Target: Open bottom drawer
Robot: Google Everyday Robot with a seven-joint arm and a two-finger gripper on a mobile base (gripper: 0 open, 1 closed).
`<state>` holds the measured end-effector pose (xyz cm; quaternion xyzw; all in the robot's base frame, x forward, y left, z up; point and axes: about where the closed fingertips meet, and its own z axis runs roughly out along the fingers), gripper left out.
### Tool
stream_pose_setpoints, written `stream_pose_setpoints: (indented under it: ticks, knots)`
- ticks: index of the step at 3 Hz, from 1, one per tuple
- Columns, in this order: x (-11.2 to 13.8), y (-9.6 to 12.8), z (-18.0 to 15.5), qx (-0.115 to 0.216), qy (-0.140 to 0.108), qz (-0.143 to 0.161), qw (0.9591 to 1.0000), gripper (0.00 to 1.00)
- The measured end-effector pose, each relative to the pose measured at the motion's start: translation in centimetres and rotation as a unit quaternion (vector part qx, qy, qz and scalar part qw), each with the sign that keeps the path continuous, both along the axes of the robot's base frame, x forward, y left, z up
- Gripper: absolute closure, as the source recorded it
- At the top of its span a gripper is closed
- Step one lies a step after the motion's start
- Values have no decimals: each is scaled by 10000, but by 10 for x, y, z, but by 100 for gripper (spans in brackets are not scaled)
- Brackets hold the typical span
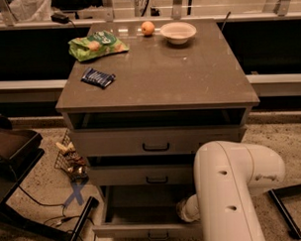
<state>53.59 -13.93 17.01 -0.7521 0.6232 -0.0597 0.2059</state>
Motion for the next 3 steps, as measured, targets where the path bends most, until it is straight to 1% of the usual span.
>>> stream_pose_setpoints:
  ticks: [1,2,3]
  knots:
    - [0,1,-2,-15,23,16,10000,100]
    - [2,9,-15,-131,201,124,9996,100]
    - [-26,5,-40,-281,891,93,9956,100]
